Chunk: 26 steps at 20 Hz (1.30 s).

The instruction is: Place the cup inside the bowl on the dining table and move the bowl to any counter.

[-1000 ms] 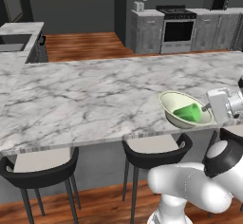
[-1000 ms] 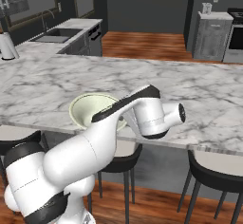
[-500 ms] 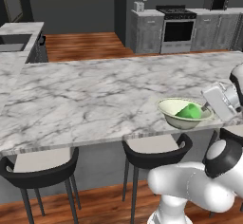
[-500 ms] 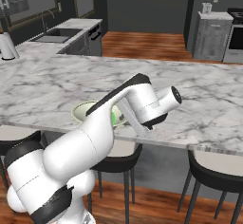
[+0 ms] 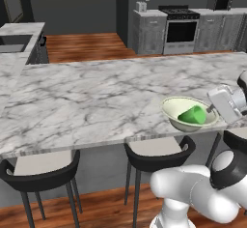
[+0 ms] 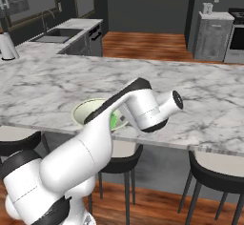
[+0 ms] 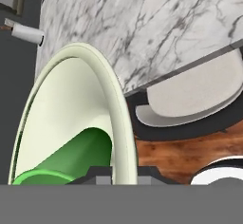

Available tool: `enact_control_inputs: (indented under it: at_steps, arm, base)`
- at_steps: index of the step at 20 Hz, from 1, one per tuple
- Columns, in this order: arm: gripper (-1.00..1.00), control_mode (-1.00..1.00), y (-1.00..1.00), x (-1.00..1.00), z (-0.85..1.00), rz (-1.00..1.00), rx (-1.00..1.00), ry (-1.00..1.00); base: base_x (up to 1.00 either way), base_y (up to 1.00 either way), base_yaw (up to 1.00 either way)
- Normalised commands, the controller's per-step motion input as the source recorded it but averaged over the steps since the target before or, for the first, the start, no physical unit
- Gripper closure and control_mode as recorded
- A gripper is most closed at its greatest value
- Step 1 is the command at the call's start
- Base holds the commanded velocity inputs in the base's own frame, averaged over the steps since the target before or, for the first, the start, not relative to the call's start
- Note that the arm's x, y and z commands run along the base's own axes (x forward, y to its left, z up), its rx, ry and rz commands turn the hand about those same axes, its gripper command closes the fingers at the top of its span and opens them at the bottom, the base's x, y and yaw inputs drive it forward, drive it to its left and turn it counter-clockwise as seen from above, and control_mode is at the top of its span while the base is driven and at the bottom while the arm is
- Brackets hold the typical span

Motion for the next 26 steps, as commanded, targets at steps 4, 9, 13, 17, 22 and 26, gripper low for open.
enact_control_inputs:
  at_steps: [4, 9, 13, 17, 22, 26]
  arm:
    - [1.0, -1.0, 0.01, -0.03, 0.0, 0.0, -0.06, -0.09]
    - [1.0, -1.0, 0.0, -0.01, 0.0, 0.0, -0.02, -0.01]
    - [1.0, -1.0, 0.0, 0.0, 0.0, 0.0, 0.0, 0.0]
    - [1.0, -1.0, 0.0, 0.0, 0.0, 0.0, 0.0, 0.0]
    - [1.0, -1.0, 0.0, 0.0, 0.0, 0.0, 0.0, 0.0]
    - [1.0, 1.0, 0.0, 0.0, 0.0, 0.0, 0.0, 0.0]
  base:
    - [0.0, 0.0, 0.0]
    - [0.0, 0.0, 0.0]
    - [0.0, 0.0, 0.0]
    - [0.0, 0.0, 0.0]
    - [0.0, 0.0, 0.0]
    - [0.0, 0.0, 0.0]
